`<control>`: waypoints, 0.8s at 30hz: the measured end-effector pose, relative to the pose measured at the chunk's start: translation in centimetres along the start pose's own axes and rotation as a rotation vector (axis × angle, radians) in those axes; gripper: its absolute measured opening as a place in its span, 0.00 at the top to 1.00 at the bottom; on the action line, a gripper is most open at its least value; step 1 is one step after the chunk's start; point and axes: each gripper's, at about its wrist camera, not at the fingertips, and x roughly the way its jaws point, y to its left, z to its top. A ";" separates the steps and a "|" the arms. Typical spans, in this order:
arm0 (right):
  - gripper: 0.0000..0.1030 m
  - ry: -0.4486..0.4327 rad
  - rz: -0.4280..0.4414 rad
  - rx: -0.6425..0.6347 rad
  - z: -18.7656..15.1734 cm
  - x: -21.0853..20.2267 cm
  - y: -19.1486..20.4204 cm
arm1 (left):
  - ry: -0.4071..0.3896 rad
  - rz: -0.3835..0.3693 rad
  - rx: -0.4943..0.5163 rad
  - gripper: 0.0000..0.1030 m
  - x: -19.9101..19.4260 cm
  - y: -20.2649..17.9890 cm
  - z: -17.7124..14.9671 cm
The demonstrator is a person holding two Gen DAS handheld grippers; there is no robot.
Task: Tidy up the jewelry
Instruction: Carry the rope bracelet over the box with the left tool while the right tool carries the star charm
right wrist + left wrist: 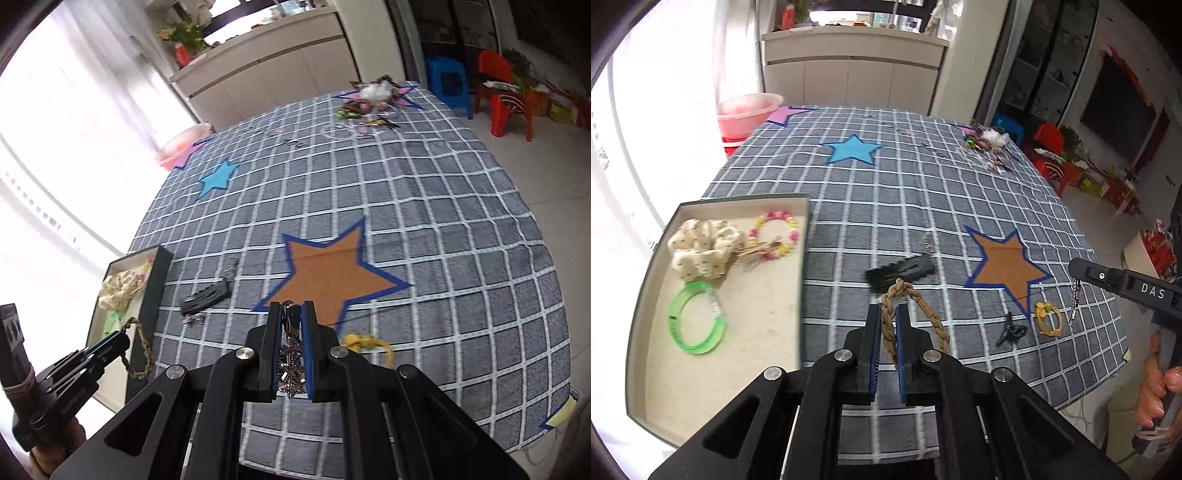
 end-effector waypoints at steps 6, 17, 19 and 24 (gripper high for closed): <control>0.89 0.031 0.070 -0.092 0.2 0.8 5.9 | -0.025 0.036 -0.054 0.85 -1.8 4.4 -0.7; 0.89 0.111 0.183 -0.263 -1.2 5.3 17.2 | -0.034 0.126 -0.167 0.85 -3.8 13.0 -3.5; 0.89 0.130 0.197 -0.281 -1.5 6.3 18.8 | -0.029 0.138 -0.183 0.85 -4.0 14.3 -4.1; 0.89 0.167 0.218 -0.343 -2.1 9.0 22.6 | -0.012 0.160 -0.231 0.85 -3.8 16.9 -5.2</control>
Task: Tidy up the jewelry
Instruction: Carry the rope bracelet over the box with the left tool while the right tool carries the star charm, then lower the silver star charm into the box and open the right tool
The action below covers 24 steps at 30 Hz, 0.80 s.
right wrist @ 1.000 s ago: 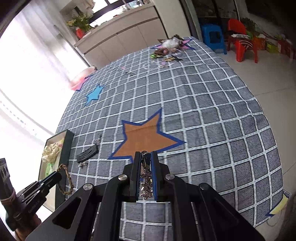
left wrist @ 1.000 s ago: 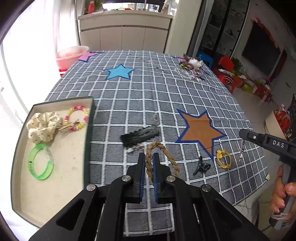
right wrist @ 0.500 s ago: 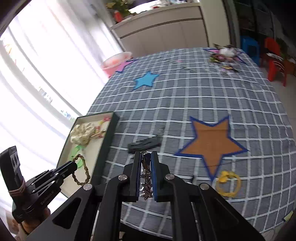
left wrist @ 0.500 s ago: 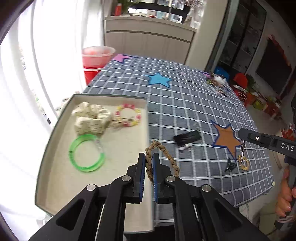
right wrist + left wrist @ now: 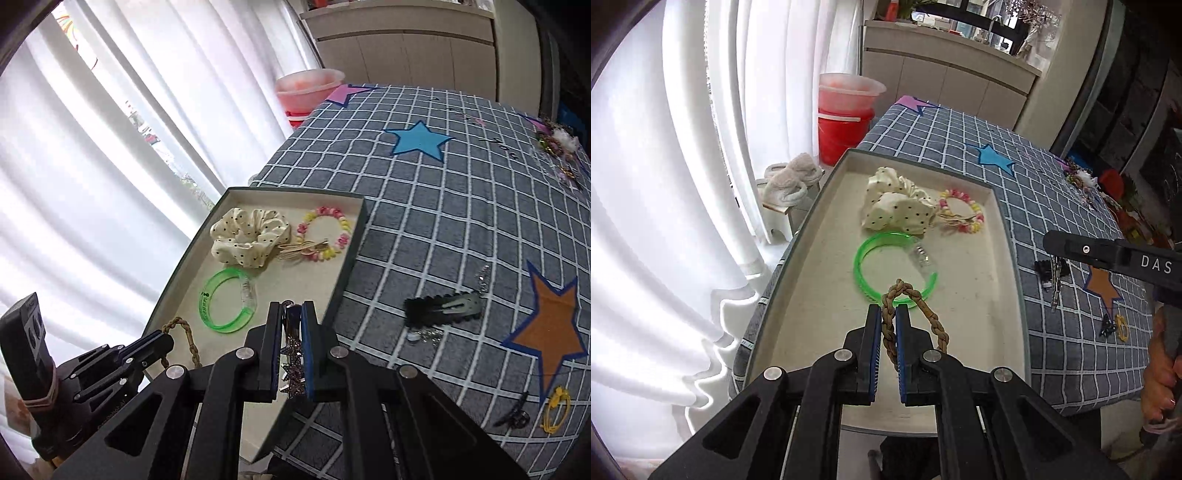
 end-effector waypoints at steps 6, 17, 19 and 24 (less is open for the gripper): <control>0.89 0.054 -0.003 -0.029 1.0 3.8 1.1 | 0.036 0.019 -0.022 0.85 1.6 1.8 -0.6; 0.89 0.137 -0.039 -0.056 2.1 9.0 1.5 | 0.129 0.028 -0.013 0.85 5.0 2.1 0.1; 0.89 0.143 -0.050 -0.064 2.3 9.6 1.4 | 0.136 0.032 -0.011 0.85 5.5 2.0 0.5; 0.89 0.154 -0.062 -0.063 2.9 10.6 1.0 | 0.146 0.039 -0.002 0.85 6.5 1.6 1.6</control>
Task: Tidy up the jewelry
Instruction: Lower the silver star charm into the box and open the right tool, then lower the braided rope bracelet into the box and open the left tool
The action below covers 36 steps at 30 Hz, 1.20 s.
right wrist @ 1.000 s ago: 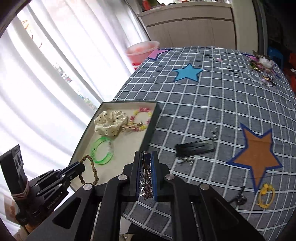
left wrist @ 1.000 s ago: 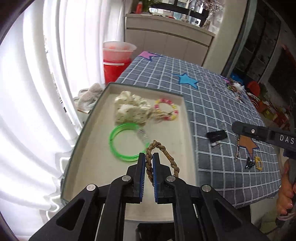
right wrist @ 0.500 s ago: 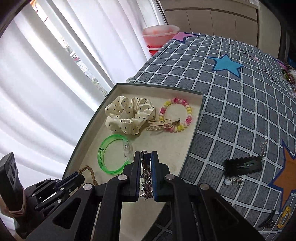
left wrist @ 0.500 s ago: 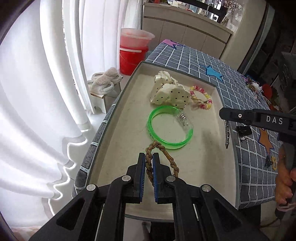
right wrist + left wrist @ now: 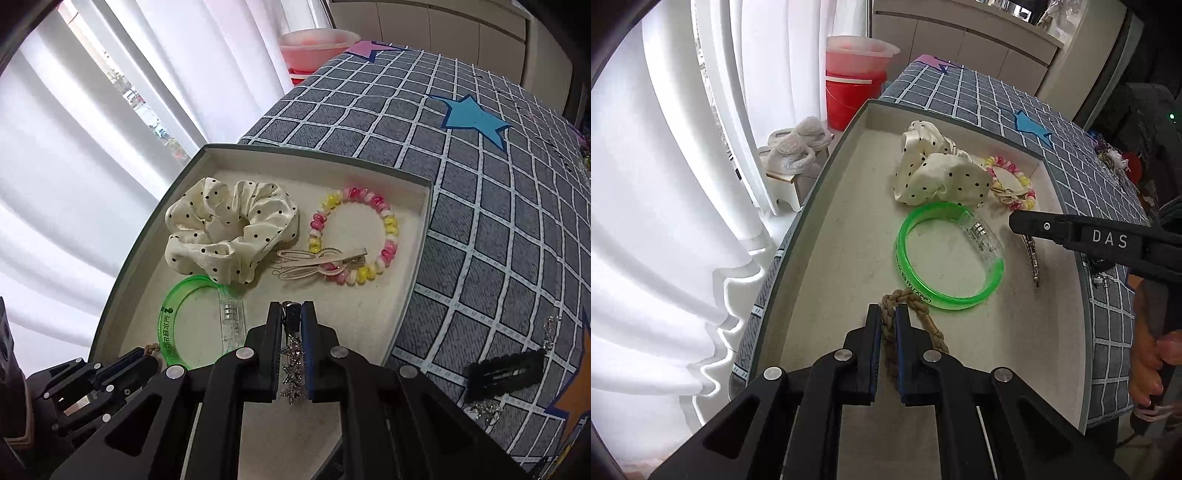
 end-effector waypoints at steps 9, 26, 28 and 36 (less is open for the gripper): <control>0.89 -0.010 -0.038 -0.003 1.7 0.9 -1.2 | -0.006 0.017 0.013 0.85 1.4 -1.0 3.0; 0.85 -0.020 -0.064 -0.057 2.1 1.6 -0.7 | -0.028 0.117 0.068 0.85 2.3 -1.9 3.3; 0.79 -0.015 -0.056 -0.048 2.2 1.7 -0.8 | -0.030 0.122 0.072 0.85 2.2 -1.9 3.1; 0.56 -0.052 -0.039 -0.023 2.6 0.0 -0.7 | -0.046 0.137 0.085 0.85 1.7 -2.1 2.9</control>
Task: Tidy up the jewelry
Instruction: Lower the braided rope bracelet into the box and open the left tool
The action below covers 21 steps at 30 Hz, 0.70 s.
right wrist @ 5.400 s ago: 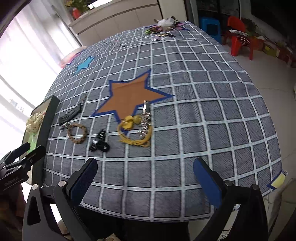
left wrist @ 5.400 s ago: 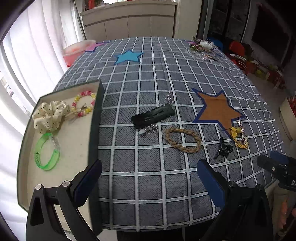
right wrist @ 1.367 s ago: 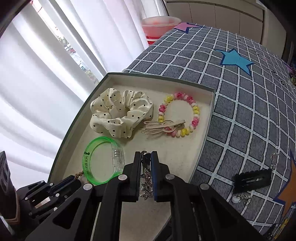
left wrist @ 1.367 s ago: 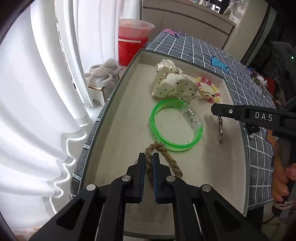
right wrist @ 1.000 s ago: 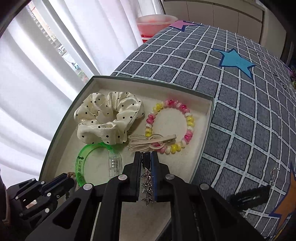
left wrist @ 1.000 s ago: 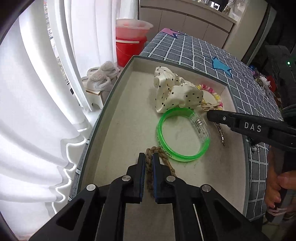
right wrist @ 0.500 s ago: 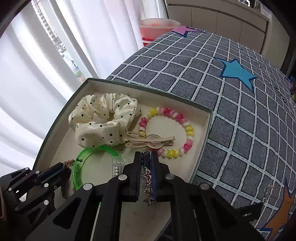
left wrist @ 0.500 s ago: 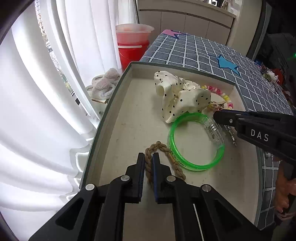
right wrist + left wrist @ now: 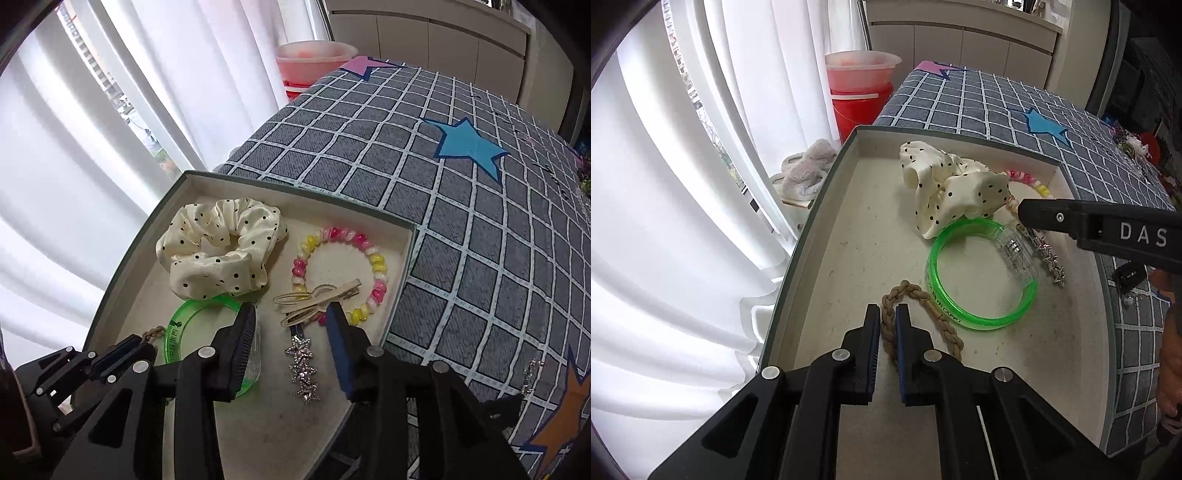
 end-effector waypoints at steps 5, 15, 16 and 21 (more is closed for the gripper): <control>0.54 -0.031 0.009 0.031 0.1 -2.1 -0.4 | -0.026 0.000 0.006 0.84 -0.7 -0.1 0.0; 0.49 -0.061 0.011 0.090 -1.2 -5.3 -2.1 | -0.055 -0.008 0.003 0.84 -2.3 -0.1 -0.2; 0.49 -0.065 0.007 0.091 -1.3 -5.5 -2.1 | -0.055 -0.008 0.004 0.84 -2.3 -0.1 -0.2; 0.35 -0.079 0.003 0.113 -2.0 -6.4 -2.5 | -0.111 0.044 -0.015 0.00 -3.5 0.1 -0.6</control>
